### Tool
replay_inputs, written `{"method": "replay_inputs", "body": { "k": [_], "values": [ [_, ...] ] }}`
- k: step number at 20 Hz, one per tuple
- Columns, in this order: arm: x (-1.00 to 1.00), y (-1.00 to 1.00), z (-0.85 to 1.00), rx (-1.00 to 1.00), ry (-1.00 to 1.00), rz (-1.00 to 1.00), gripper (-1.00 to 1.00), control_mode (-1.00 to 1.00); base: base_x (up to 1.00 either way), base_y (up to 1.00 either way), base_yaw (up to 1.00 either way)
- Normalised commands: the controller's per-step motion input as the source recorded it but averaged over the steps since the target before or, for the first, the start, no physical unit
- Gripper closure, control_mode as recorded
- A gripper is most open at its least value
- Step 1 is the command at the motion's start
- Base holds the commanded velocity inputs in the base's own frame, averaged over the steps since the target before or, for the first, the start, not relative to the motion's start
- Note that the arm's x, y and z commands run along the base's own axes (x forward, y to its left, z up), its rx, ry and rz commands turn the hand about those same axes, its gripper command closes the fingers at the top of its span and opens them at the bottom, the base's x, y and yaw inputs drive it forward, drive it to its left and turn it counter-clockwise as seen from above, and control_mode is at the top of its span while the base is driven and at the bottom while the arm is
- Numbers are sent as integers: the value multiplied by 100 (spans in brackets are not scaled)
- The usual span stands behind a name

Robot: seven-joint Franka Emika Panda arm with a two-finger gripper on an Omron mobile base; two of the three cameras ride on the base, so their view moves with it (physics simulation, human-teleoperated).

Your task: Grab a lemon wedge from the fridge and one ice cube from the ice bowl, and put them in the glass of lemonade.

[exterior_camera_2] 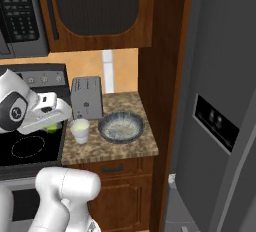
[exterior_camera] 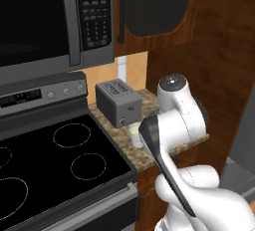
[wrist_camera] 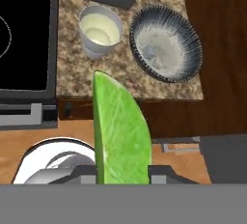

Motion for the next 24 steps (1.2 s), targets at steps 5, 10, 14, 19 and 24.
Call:
{"method": "replay_inputs", "body": {
  "k": [5,10,14,19,24],
  "values": [
    [1,-19,-9,-47,48,58,100,-100,0,0,0],
    [23,-26,-45,-34,40,78,100,-100,0,0,0],
    [46,-18,-53,-24,28,80,100,-100,0,0,0],
    [39,13,-5,-27,35,62,100,-100,0,0,0],
    [84,44,4,-29,43,36,100,-100,0,0,0]
  ]
}}
